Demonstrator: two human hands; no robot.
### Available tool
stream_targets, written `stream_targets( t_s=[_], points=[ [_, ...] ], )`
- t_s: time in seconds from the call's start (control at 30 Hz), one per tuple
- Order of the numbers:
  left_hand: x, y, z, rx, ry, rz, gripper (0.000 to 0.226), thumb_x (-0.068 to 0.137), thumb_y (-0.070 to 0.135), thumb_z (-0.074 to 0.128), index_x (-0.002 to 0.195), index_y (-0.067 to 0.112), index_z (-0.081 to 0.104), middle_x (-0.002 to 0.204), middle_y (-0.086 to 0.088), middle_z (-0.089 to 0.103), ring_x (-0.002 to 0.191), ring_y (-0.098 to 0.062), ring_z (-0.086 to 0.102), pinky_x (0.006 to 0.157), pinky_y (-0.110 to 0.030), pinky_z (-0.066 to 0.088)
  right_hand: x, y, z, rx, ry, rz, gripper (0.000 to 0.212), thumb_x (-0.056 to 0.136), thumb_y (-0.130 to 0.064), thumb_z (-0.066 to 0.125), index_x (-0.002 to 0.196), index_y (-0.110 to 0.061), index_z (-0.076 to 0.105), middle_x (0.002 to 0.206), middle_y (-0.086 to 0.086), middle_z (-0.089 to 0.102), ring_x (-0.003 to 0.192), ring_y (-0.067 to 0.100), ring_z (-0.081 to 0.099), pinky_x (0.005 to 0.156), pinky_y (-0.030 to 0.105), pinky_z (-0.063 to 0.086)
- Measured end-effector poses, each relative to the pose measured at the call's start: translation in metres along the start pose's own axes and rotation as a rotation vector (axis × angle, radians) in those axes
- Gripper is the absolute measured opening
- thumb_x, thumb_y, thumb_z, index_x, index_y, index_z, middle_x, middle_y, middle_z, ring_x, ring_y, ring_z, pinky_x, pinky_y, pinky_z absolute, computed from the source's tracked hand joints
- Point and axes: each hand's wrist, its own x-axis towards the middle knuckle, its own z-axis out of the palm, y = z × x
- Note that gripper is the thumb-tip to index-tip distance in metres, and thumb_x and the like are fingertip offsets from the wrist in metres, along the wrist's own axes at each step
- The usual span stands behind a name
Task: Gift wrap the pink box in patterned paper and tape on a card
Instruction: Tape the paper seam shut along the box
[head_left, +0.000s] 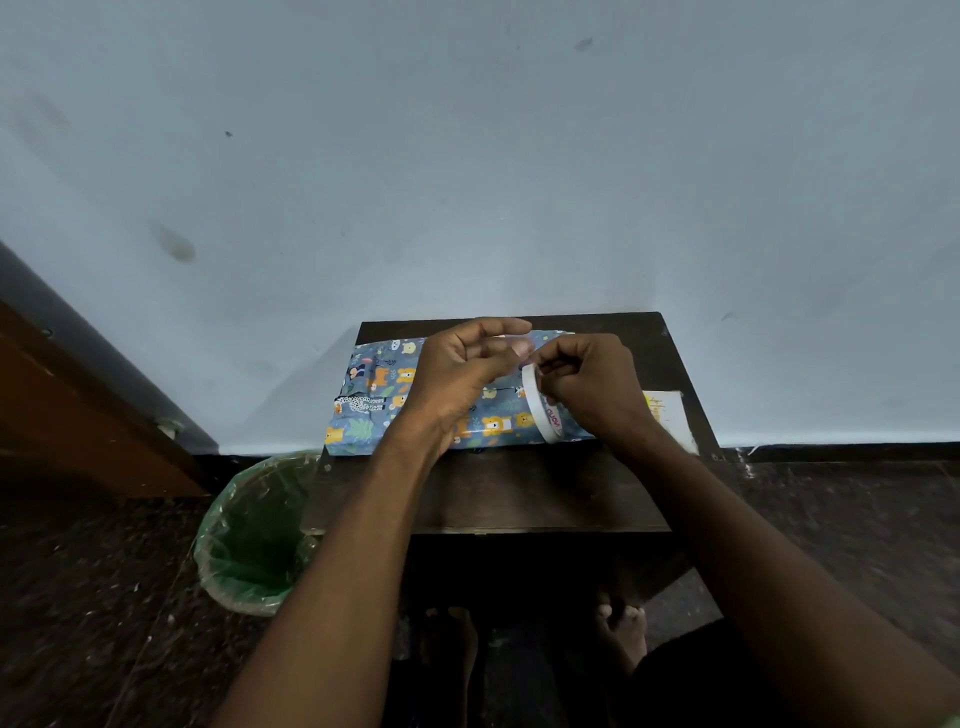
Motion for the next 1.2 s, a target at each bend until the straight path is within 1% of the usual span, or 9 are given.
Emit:
stream_targets(
  t_s=[0.2,0.3,0.4,0.5,0.6,0.7,0.83,1.03,1.2],
  points=[
    [-0.001,0.003,0.003,0.01,-0.016,-0.043,0.035,0.087,0.007,0.084,0.12,0.019,0.078,0.091,-0.008,0.083,0.096,-0.007,0.078,0.089,-0.02,0.053,0.0,-0.004,-0.007,0.05,-0.093,0.028,0.035,0.075,0.015,0.067,0.09,-0.013,0.081,0.078,-0.002,0.078,0.069,0.004,0.071,0.073,0.025,0.06],
    [0.0,0.002,0.006,0.004,-0.016,-0.034,0.035,0.085,0.01,0.086,0.117,0.02,0.079,0.087,-0.008,0.082,0.094,-0.007,0.076,0.084,-0.018,0.051,0.004,-0.001,-0.019,0.074,-0.072,0.096,0.038,0.074,0.015,0.061,0.091,-0.013,0.079,0.083,0.001,0.078,0.075,0.01,0.073,0.073,0.029,0.061],
    [0.0,0.002,0.009,0.001,-0.04,-0.02,0.035,0.085,0.008,0.086,0.117,0.019,0.079,0.088,-0.01,0.082,0.092,-0.007,0.076,0.077,-0.009,0.05,0.008,0.014,-0.036,-0.216,0.063,0.156,0.029,0.072,0.006,0.065,0.083,-0.018,0.077,0.079,-0.006,0.075,0.075,0.014,0.07,0.069,0.03,0.054],
    [0.003,0.003,0.014,0.018,-0.047,0.006,0.033,0.085,0.006,0.085,0.116,0.018,0.079,0.089,-0.015,0.082,0.094,-0.009,0.077,0.079,-0.008,0.051,0.005,0.028,-0.046,-0.488,0.053,0.192,0.02,0.072,0.002,0.068,0.077,-0.016,0.077,0.079,-0.004,0.071,0.081,0.022,0.068,0.062,0.026,0.039],
    [0.007,0.004,0.022,0.046,-0.057,0.021,0.033,0.085,0.004,0.085,0.115,0.016,0.08,0.086,-0.008,0.082,0.091,-0.011,0.079,0.084,-0.013,0.055,0.004,0.031,-0.043,-0.523,-0.03,0.233,0.015,0.068,-0.001,0.072,0.074,-0.014,0.077,0.077,-0.001,0.071,0.08,0.024,0.067,0.061,0.026,0.039],
    [0.012,0.003,0.029,0.096,-0.07,0.041,0.031,0.086,0.005,0.084,0.115,0.016,0.08,0.088,-0.01,0.082,0.095,-0.019,0.08,0.094,-0.025,0.059,0.005,0.031,-0.039,-0.546,0.019,0.243,0.016,0.068,-0.002,0.07,0.076,-0.015,0.075,0.083,0.002,0.071,0.081,0.027,0.064,0.069,0.029,0.045],
    [0.017,0.001,0.037,0.168,-0.088,0.099,0.028,0.087,0.005,0.084,0.112,0.016,0.081,0.081,-0.01,0.08,0.083,-0.014,0.078,0.085,-0.02,0.057,0.002,0.029,-0.037,-0.603,0.064,0.222,0.011,0.069,-0.004,0.068,0.077,-0.012,0.07,0.085,0.007,0.07,0.083,0.034,0.065,0.07,0.035,0.054],
    [0.019,-0.001,0.04,0.232,-0.095,0.166,0.027,0.088,0.007,0.083,0.113,0.017,0.081,0.079,-0.013,0.078,0.079,-0.016,0.075,0.083,-0.02,0.057,0.0,0.023,-0.042,-0.696,0.071,0.279,0.023,0.068,-0.008,0.078,0.074,-0.009,0.056,0.077,0.007,0.055,0.074,0.033,0.056,0.063,0.03,0.04],
    [0.018,0.0,0.038,0.252,-0.087,0.186,0.027,0.089,0.009,0.083,0.114,0.017,0.08,0.078,-0.005,0.08,0.079,-0.011,0.076,0.082,-0.018,0.056,-0.002,0.022,-0.034,-0.706,0.053,0.251,0.031,0.076,-0.011,0.077,0.072,-0.012,0.046,0.091,0.016,0.067,0.085,0.038,0.066,0.064,0.032,0.04]
  ],
)
